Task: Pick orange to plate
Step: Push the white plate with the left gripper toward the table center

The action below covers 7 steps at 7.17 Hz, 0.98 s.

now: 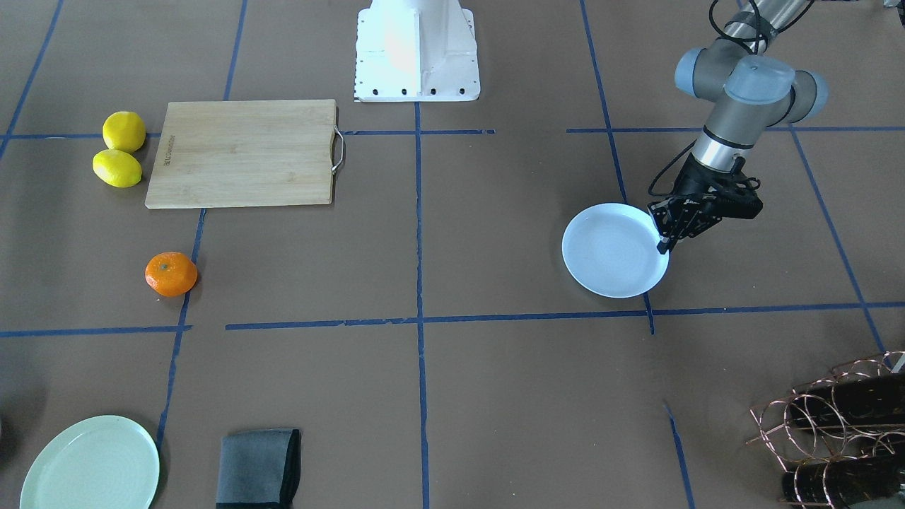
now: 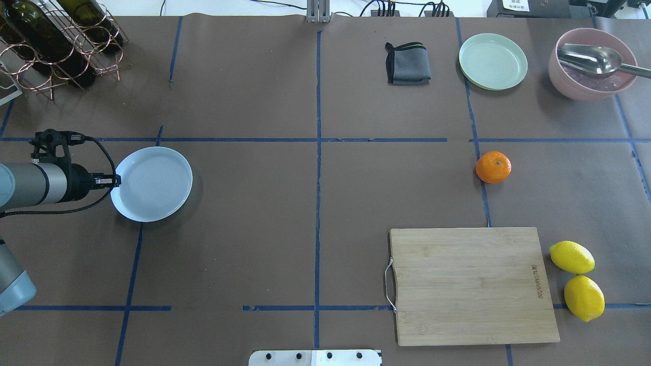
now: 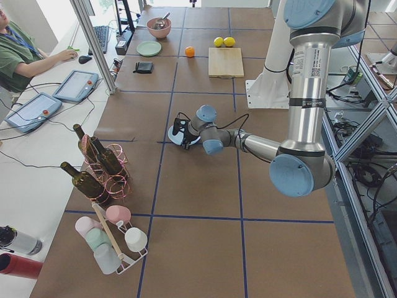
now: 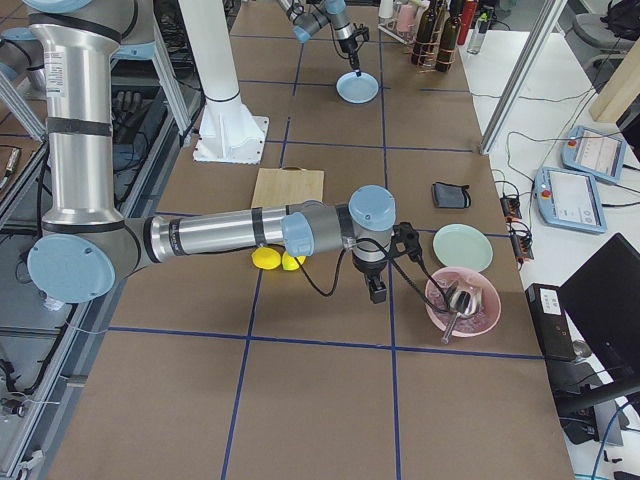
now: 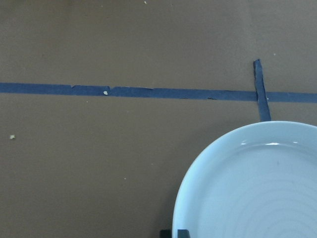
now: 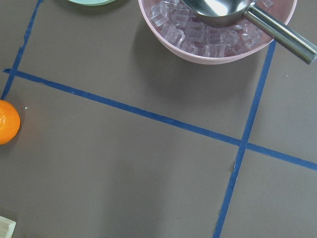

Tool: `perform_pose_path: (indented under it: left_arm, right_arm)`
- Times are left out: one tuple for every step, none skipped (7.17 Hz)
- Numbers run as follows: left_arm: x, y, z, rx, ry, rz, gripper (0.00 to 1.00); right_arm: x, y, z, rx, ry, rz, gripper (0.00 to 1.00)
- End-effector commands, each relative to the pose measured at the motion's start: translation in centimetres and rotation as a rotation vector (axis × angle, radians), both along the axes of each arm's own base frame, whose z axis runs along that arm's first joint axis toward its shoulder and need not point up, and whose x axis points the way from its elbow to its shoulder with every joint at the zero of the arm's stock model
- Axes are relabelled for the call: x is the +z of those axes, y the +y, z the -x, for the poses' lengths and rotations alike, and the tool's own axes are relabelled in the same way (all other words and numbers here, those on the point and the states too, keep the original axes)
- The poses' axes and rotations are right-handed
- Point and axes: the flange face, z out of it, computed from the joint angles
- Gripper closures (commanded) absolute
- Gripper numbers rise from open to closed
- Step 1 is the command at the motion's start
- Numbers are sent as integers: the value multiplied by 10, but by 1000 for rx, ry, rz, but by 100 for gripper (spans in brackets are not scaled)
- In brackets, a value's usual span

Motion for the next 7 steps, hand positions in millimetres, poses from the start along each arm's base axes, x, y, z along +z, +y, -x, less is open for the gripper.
perform_pose_path:
  left_arm:
    - [-98, -43, -49, -24, 11, 27, 100]
    - [-145, -52, -77, -46, 64, 70, 100]
    - [-187, -44, -113, -39, 97, 120, 100]
    - [-215, -29, -151, -29, 126, 175, 100]
    - [-231, -31, -183, -48, 126, 185, 100]
    - [-231, -12, -227, -55, 90, 160, 100]
    - [-233, -4, -235, -51, 92, 150, 100]
  right_arm:
    - [1, 0, 0, 0, 0, 3, 0]
    - [2, 0, 0, 0, 0, 4, 0]
    - [2, 0, 0, 0, 0, 4, 0]
    - [3, 0, 0, 0, 1, 6, 0]
    - [4, 0, 0, 0, 1, 8, 0]
    - [3, 0, 0, 0, 1, 6, 0]
    - [4, 0, 0, 0, 1, 8, 0]
